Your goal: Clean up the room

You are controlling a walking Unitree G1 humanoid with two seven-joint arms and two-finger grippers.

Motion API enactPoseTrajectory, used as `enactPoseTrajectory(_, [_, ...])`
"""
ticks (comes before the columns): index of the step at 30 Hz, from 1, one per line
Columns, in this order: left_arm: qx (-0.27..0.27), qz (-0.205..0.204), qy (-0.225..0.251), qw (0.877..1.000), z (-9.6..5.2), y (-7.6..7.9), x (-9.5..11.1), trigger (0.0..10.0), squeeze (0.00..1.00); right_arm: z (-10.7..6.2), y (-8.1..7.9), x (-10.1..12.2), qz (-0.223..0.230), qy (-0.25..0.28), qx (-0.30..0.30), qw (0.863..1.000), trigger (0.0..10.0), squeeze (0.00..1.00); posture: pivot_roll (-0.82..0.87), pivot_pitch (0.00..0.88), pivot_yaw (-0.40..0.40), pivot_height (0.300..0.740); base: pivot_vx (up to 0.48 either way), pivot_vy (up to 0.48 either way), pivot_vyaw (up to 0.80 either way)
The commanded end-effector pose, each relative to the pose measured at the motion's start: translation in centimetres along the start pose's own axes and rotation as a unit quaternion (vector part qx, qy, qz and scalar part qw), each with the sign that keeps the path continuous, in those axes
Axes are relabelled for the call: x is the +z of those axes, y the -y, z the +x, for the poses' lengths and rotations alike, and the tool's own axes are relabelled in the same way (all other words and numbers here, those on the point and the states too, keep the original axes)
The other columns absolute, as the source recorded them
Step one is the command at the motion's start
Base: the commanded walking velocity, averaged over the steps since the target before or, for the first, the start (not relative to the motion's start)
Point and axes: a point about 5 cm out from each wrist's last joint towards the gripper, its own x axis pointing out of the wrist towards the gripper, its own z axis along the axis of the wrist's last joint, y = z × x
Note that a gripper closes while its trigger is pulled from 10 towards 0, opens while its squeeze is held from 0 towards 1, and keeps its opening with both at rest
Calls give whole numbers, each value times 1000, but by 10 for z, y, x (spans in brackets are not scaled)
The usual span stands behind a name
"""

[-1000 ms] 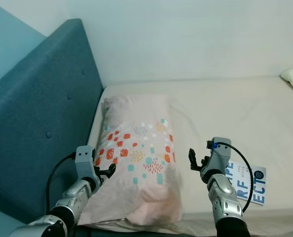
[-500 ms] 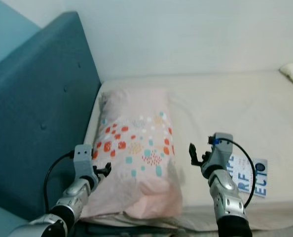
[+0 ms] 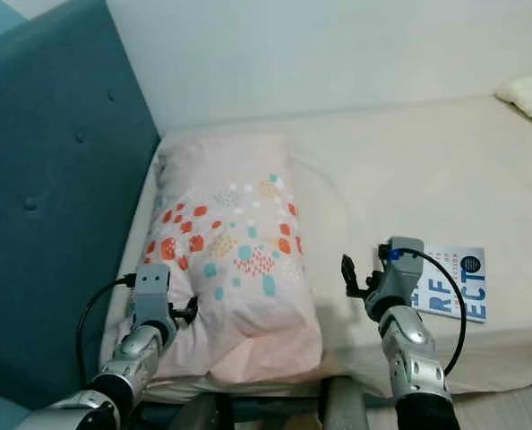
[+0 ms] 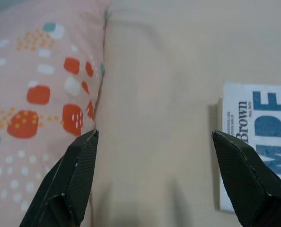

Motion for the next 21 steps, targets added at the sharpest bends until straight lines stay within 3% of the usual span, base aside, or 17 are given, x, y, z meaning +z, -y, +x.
enactPoseTrajectory(1, [-9, 26, -31, 999, -5, -1, -16, 10000, 0, -1, -5, 2, 11, 11, 11, 1000, 10000, 0, -142, 119, 67, 591, 0, 0, 0])
enactPoseTrajectory(4, [-10, 22, -33, 999, -5, -1, -17, 10000, 0, -1, -6, 3, 12, 12, 12, 1000, 10000, 0, -142, 121, 68, 591, 0, 0, 0])
enactPoseTrajectory(5, [-17, 20, -39, 999, -6, 0, -18, 6039, 0, -2, -6, 3, 13, 13, 13, 1000, 10000, 0, -142, 126, 69, 591, 0, 0, 0])
enactPoseTrajectory(6, [-17, 20, -39, 999, -6, 0, -18, 6039, 0, -2, -6, 3, 13, 13, 13, 1000, 10000, 0, -142, 126, 69, 591, 0, 0, 0])
enactPoseTrajectory(7, [-21, 19, -43, 999, -6, 0, -19, 0, 0, -3, -7, 3, 14, 14, 13, 1000, 10000, 0, -142, 126, 69, 591, 0, 0, 0])
enactPoseTrajectory(20, [-33, -9, -54, 998, -5, 3, -19, 0, 0, -4, -8, 14, 16, 31, 13, 999, 10000, 0, -143, 132, 71, 591, 0, 0, 0])
enactPoseTrajectory(21, [-29, -26, -50, 998, -4, 2, -16, 0, 0, -5, -8, 15, 15, 30, 14, 999, 10000, 0, -143, 131, 71, 591, 0, 0, 0])
